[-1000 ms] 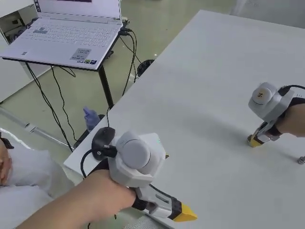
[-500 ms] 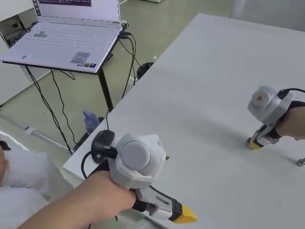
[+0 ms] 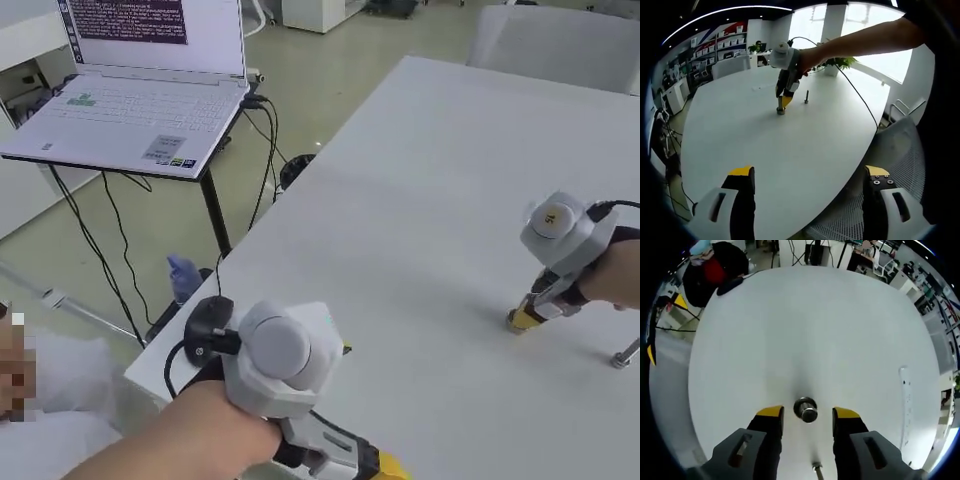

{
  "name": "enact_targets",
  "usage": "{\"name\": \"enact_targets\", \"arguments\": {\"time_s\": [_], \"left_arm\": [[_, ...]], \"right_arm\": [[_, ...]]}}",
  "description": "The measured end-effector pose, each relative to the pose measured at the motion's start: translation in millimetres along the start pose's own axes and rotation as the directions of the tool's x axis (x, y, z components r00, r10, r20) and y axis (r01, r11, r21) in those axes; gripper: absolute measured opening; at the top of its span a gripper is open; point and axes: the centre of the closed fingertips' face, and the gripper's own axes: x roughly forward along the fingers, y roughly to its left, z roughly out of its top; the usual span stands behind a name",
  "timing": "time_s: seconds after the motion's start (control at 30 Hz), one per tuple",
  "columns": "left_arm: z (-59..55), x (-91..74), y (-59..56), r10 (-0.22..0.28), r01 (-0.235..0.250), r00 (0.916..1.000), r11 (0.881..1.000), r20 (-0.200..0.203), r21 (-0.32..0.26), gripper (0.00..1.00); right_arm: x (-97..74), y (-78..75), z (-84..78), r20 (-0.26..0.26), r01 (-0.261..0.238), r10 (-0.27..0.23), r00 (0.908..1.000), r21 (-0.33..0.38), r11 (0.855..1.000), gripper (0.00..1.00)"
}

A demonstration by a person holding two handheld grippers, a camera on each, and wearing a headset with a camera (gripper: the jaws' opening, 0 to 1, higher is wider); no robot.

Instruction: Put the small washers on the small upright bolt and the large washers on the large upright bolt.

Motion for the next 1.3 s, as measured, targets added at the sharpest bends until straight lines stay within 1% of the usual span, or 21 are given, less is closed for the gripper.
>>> {"name": "enact_targets", "arguments": {"time_s": [0.13,0.3,0.47,0.5,0.53,0.6,0.63,0.67,0.7,0.77,0.8,0.87,0.93,0.97,1.0,1.07,1.1,1.13,1.23,1.27,1.3], "left_arm": [[3.2,0.7,-2.1,-0.003,0.003,1.0,1.0,0.007,0.003,0.89],[7.0,0.9,-4.9,-0.006,0.006,0.9998,1.0,0.019,0.001,0.9],[11.2,-0.2,-5.4,-0.003,0.003,0.9994,1.0,0.034,-0.003,0.9],[11.7,0.0,-4.9,-0.001,0.001,0.9993,1.0,0.038,-0.003,0.91],[12.2,-0.1,-4.6,0.001,-0.001,0.9991,1.0,0.042,-0.006,0.91],[13.3,-1.3,-4.3,0.004,-0.003,0.9988,1.0,0.048,-0.015,0.91],[14.5,-2.1,-4.7,0.005,-0.004,0.9986,1.0,0.053,-0.017,0.91],[15.1,-2.2,-4.8,0.006,-0.005,0.9984,1.0,0.056,-0.019,0.91],[15.2,-2.1,-4.7,0.008,-0.006,0.9982,1.0,0.059,-0.022,0.91],[15.4,-2.4,-5.2,0.009,-0.007,0.9982,1.0,0.06,-0.021,0.91],[15.7,-2.6,-5.4,0.01,-0.008,0.9981,1.0,0.061,-0.021,0.91],[16.3,-3.1,-6.7,0.009,-0.007,0.998,1.0,0.063,-0.025,0.91],[18.3,-3.0,-7.6,0.012,-0.011,0.9977,1.0,0.067,-0.021,0.91],[19.4,-3.0,-7.6,0.014,-0.012,0.9974,1.0,0.071,-0.021,0.91],[21.1,-3.1,-7.6,0.015,-0.013,0.997,1.0,0.076,-0.023,0.92],[23.8,-3.8,-7.4,0.019,-0.017,0.9964,1.0,0.083,-0.023,0.92],[24.6,-3.7,-7.1,0.021,-0.019,0.9961,1.0,0.086,-0.024,0.92],[25.8,-3.8,-6.9,0.021,-0.019,0.9958,0.999,0.089,-0.027,0.92],[28.8,-5.3,-7.1,0.027,-0.025,0.9949,0.999,0.097,-0.026,0.92],[29.9,-5.8,-7.4,0.028,-0.025,0.9945,0.999,0.101,-0.028,0.92],[31.0,-6.6,-8.2,0.03,-0.027,0.994,0.999,0.105,-0.031,0.92]], "right_arm": [[-17.2,1.2,6.6,0.057,0.024,-0.024,0.9981,-0.001,1.0,0.42],[-41.0,3.3,8.3,0.13,0.057,-0.058,0.9898,0.013,0.998,0.44],[-68.1,4.5,5.8,0.226,0.091,-0.105,0.9685,0.07,0.993,0.47],[-70.3,4.9,5.5,0.234,0.092,-0.108,0.9662,0.077,0.993,0.49],[-76.7,6.0,5.2,0.262,0.096,-0.118,0.9578,0.098,0.991,0.5],[-85.6,9.1,3.9,0.293,0.094,-0.127,0.9477,0.125,0.988,0.52],[-92.6,12.2,5.2,0.328,0.093,-0.134,0.9352,0.138,0.986,0.52],[-99.0,15.4,4.2,0.348,0.095,-0.142,0.9268,0.148,0.984,0.53],[-103.1,18.4,2.3,0.355,0.096,-0.145,0.9236,0.153,0.984,0.54],[-112.8,23.2,0.8,0.386,0.107,-0.169,0.9069,0.176,0.979,0.55],[-118.9,27.2,1.2,0.414,0.102,-0.177,0.893,0.198,0.975,0.56],[-126.2,32.2,-0.3,0.444,0.094,-0.188,0.876,0.226,0.97,0.57],[-135.6,40.1,-2.4,0.483,0.087,-0.199,0.8527,0.245,0.966,0.58],[-141.3,44.0,-3.8,0.506,0.087,-0.211,0.8361,0.258,0.962,0.58],[-144.2,47.6,-6.9,0.512,0.081,-0.214,0.8317,0.27,0.96,0.59],[-150.8,52.1,-11.6,0.531,0.083,-0.229,0.816,0.285,0.955,0.59],[-157.0,54.3,-14.2,0.552,0.083,-0.25,0.7954,0.31,0.947,0.6],[-162.0,58.1,-17.8,0.57,0.069,-0.259,0.7799,0.333,0.94,0.61],[-171.6,65.4,-29.1,0.587,0.067,-0.285,0.7575,0.364,0.929,0.63],[-173.2,67.9,-32.8,0.588,0.065,-0.289,0.7556,0.373,0.926,0.64],[-176.1,69.3,-35.5,0.595,0.07,-0.302,0.7453,0.38,0.922,0.64]]}}
